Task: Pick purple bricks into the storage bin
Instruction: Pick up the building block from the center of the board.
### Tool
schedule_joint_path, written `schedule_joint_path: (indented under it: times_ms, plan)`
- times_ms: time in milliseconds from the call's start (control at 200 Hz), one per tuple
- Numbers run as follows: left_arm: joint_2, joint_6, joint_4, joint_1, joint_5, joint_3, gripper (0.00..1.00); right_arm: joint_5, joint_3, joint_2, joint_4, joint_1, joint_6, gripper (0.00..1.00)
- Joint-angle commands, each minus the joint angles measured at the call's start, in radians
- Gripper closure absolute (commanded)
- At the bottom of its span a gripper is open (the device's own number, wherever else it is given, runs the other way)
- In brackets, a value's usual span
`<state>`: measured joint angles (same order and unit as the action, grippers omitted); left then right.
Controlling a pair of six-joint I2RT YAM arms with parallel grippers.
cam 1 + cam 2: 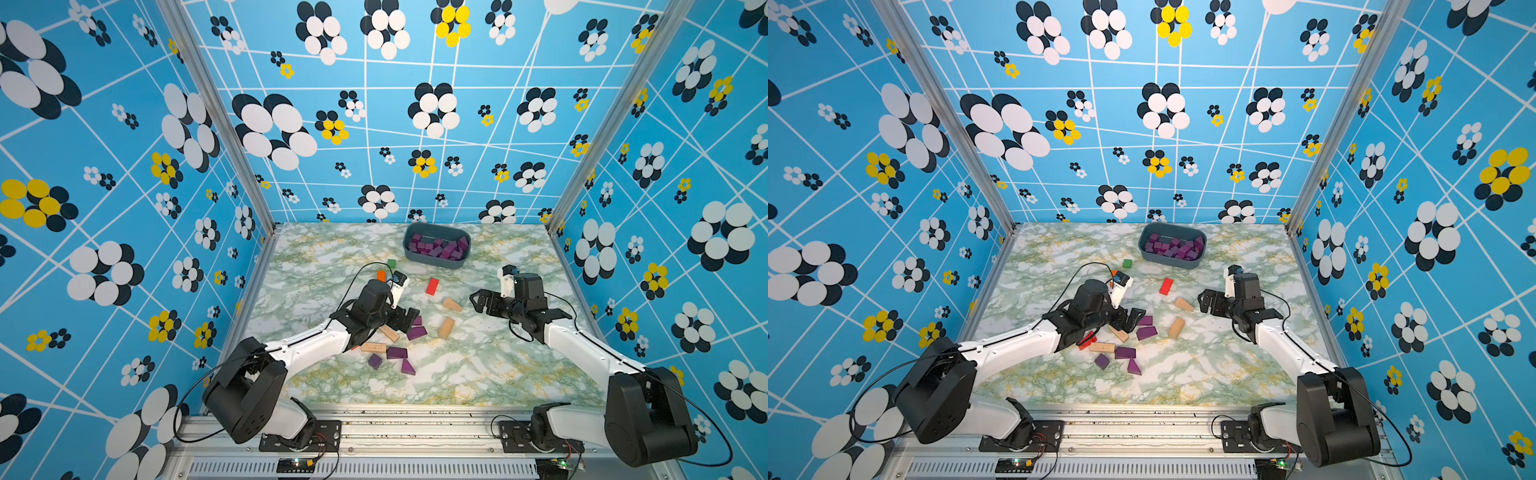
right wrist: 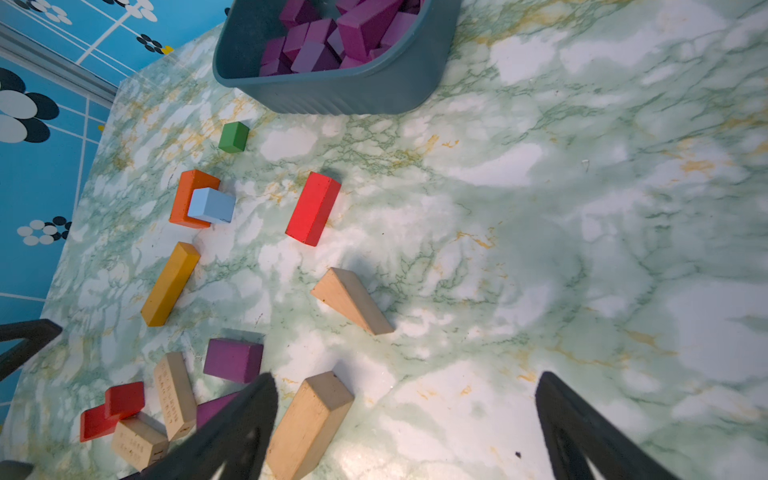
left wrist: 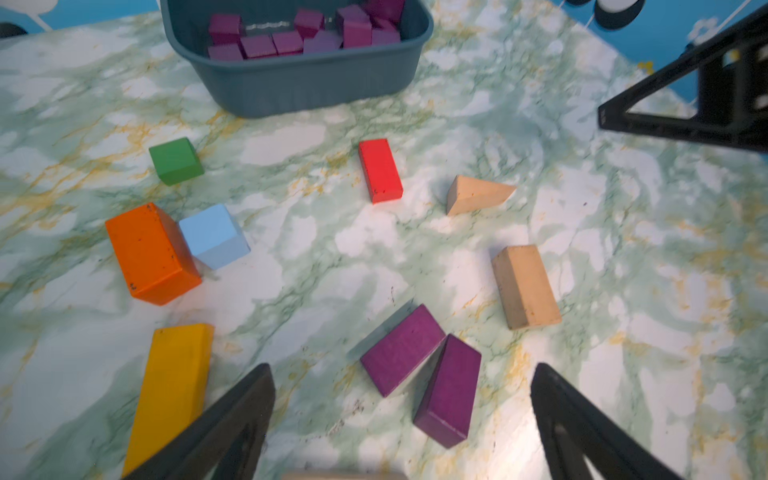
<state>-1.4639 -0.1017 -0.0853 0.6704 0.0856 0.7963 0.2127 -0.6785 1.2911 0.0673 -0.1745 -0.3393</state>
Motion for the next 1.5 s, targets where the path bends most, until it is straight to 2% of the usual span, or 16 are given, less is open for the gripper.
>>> schedule_joint_path:
  times_ms: [0,395,735,1084,1369,1494]
  plan:
    - [-0.078,0.039,0.253,0.007,-0.105,0.078,0.02,-0.014,0.038,-0.025,0.005,-0.011,0.001,0.01]
    - [-0.225,0.087,0.393,0.023,-0.164,0.217,0.02,0.063,0.176,-0.05,-0.177,-0.013,-0.061,0.01]
    - [-0.262,0.052,0.389,0.023,-0.161,0.228,0.03,0.131,0.221,0.004,-0.304,-0.013,-0.126,0.01]
    - [-0.266,0.057,0.367,0.02,-0.167,0.205,0.04,0.103,0.224,0.013,-0.293,-0.012,-0.134,0.01]
    - [-0.277,0.078,0.364,0.007,-0.113,0.208,0.13,0.103,0.227,0.022,-0.302,-0.012,-0.144,0.01]
    - [-0.285,0.087,0.354,0.005,-0.106,0.202,0.14,0.094,0.227,0.027,-0.297,-0.013,-0.147,0.01]
